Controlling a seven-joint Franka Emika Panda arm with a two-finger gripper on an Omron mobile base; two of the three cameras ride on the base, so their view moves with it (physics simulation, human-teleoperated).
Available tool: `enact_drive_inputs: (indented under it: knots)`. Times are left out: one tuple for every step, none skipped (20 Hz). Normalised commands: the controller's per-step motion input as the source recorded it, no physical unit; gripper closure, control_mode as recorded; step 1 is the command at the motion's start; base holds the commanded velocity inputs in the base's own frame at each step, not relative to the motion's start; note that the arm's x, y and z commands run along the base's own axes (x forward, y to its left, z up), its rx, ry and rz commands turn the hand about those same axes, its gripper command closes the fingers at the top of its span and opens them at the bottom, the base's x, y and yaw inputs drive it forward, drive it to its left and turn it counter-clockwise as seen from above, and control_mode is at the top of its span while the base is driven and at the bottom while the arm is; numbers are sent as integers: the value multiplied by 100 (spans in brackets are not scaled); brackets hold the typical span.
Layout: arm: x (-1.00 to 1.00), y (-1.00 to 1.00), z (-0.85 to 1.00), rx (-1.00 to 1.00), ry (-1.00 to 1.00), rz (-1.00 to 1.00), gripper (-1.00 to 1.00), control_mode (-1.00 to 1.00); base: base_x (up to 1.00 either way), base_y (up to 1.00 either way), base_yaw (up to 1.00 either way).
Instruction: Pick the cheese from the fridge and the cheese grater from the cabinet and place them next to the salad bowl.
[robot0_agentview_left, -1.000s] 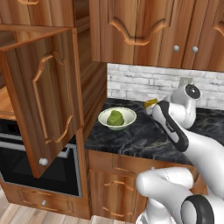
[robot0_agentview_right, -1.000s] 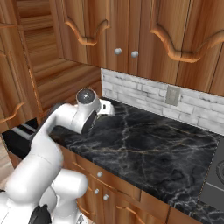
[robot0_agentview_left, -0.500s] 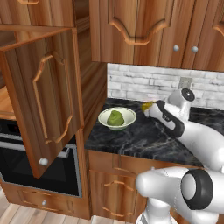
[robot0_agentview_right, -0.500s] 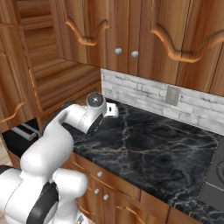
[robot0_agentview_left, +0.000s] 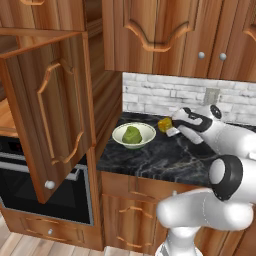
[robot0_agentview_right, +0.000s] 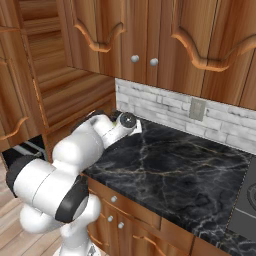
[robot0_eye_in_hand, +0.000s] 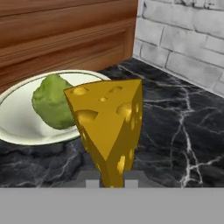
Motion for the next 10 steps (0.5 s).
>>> enact_drive_inputs:
  knots:
    - [41,-30,-10,0,-1,24,100,-100,0,0,0]
    - [36,-34,-5,0,0,24,100,-100,0,0,0]
    - [30,-32,0,0,0,21,100,-100,0,0,0]
    - [27,-34,0,0,0,18,100,-100,0,0,0]
    - [29,-34,0,0,0,16,100,-100,0,0,0]
    - [32,-29,0,0,0,12,100,-100,0,0,0]
    - [41,-26,0,0,2,7,100,-100,0,0,0]
    - [51,-18,0,0,6,1,100,-100,0,0,0]
    - [50,-11,0,0,7,0,100,-100,0,0,0]
    - [46,-2,0,0,5,0,100,-100,0,0,0]
